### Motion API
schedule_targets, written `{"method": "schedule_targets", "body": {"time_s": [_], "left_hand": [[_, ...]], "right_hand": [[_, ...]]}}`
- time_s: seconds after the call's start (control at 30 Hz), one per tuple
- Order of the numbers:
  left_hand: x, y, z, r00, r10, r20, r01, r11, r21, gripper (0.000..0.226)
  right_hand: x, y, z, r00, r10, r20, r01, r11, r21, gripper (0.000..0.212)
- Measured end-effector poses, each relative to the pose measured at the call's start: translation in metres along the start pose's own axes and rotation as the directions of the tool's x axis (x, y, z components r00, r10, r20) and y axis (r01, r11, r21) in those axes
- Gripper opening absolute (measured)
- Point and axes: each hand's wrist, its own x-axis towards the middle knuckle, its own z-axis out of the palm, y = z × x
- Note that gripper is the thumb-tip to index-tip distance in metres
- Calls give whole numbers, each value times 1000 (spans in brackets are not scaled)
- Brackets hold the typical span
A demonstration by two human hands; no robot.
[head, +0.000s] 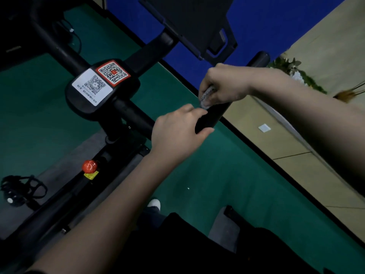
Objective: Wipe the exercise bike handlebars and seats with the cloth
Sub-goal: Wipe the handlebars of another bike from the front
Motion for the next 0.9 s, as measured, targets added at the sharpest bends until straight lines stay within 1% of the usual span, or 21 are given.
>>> {"method": "schedule_targets", "body": {"time_s": [0.07,0.1,0.23,0.3,0.37,0.43,0.5,0.57,0.63,0.67,0.7,0.73,0.77,0.8,0.83,0.87,0.9], "left_hand": [[0,-1,0,1000,1,-3,-1,1000,12,44],[0,-1,-1,1000,2,-3,-2,1000,15,44],[-1,-1,-1,1000,-1,-3,1,1000,16,42],[0,0,-1,1000,-2,-1,2,1000,19,42],[0,1,-2,1000,-6,0,6,1000,13,43],[1,2,-2,1000,-9,4,9,1000,7,42],[1,2,-3,1000,-14,20,14,1000,-1,42],[2,3,-4,999,-22,37,22,1000,-15,41],[3,3,-4,998,-35,49,37,999,-32,40],[5,4,-4,998,-42,51,44,998,-38,39],[6,5,-4,998,-48,50,51,998,-45,39],[9,7,-4,997,-53,49,56,997,-49,40],[12,8,-4,997,-60,50,62,997,-55,42],[16,9,-3,997,-65,52,69,995,-66,44],[19,9,-3,996,-69,56,73,993,-89,46],[22,10,-3,996,-66,62,73,990,-119,47],[26,12,-1,996,-58,73,68,987,-146,48]], "right_hand": [[5,-2,-2,999,-11,46,14,997,-74,15],[7,-2,-1,999,-13,45,18,994,-110,16],[10,-1,4,999,19,-41,-27,976,-218,24],[7,-1,6,999,-14,-49,4,981,-193,23],[1,-1,4,998,-59,-20,56,994,-98,18],[-5,3,1,997,-72,-22,70,994,-84,15],[-6,12,1,995,-45,-88,33,991,-133,15],[-10,20,6,978,-11,-209,-22,988,-152,17],[-16,25,22,940,-47,-339,6,993,-121,18],[-21,27,33,909,-68,-412,36,996,-84,18],[-26,28,45,863,-76,-499,70,997,-31,18],[-31,31,58,795,-64,-603,103,994,29,18],[-35,33,71,702,-28,-712,129,988,89,18],[-37,35,85,588,41,-808,143,978,153,18],[-37,33,99,467,131,-875,158,961,228,19],[-35,29,112,348,241,-906,179,932,316,20],[-32,22,124,239,366,-899,214,884,417,21]]}}
